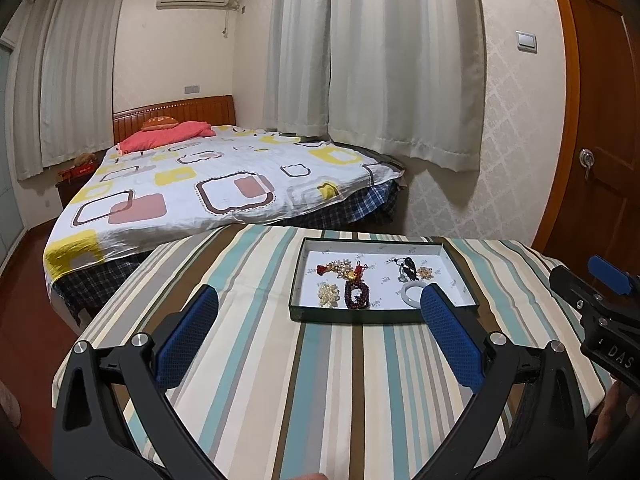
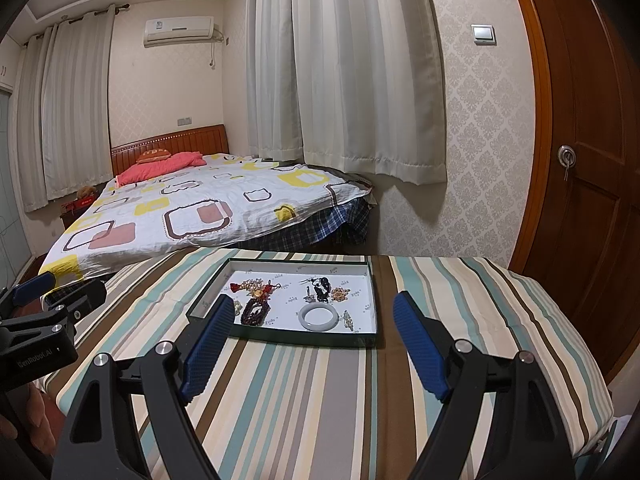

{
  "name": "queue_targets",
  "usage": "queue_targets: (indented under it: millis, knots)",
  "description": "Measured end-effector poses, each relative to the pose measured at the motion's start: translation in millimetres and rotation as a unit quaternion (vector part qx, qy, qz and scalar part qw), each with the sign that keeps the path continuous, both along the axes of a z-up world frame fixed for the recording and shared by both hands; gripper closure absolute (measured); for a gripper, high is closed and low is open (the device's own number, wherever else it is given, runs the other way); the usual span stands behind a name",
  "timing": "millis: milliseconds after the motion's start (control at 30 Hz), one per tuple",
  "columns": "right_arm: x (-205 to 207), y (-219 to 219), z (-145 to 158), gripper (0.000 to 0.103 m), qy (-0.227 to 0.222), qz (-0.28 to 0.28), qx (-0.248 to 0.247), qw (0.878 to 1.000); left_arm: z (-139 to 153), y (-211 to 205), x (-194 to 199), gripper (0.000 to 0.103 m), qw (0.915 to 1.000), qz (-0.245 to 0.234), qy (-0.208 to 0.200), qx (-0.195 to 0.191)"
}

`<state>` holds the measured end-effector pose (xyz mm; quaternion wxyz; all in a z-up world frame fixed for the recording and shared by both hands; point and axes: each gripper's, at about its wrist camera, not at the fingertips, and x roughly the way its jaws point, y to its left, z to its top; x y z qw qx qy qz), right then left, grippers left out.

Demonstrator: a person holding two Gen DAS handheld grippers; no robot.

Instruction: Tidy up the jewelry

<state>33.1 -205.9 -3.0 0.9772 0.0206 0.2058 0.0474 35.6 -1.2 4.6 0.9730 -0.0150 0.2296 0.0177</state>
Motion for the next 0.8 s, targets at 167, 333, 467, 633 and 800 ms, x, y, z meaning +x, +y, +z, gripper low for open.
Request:
queue_targets:
  millis: [167, 333, 467, 633, 800]
  knots:
    - [1.7, -2.9, -0.8, 0.024, 0.002, 0.0, 0.001, 1.0, 0.3, 2.1, 2.5, 0.004, 1.0, -0.003, -0.005, -0.004]
    - [2.9, -4.8, -3.1, 0.024, 0.005, 0.0, 0.001, 1.0, -2.8, -0.3, 5.1, 0.004, 0.9999, -0.016, -0.004, 0.0]
    - [3.5, -3.6, -5.8, 0.024, 0.008, 0.001, 0.001, 1.0, -4.0, -3.2, 1.6, 0.004, 0.9995, -0.018, -0.023, 0.011]
    - [8.9, -6.1, -11.7, 0.024, 0.014, -0.001, 0.002, 1.0, -8.9, 4.7, 11.8, 0.004, 0.9997, -0.005, -0.021, 0.011]
    - [19.5, -10.5, -22.5, 0.024, 0.029, -0.008, 0.003, 1.0, -24.6, 25.8, 35.2, 0.004, 0.9998, 0.014, 0.008, -0.009]
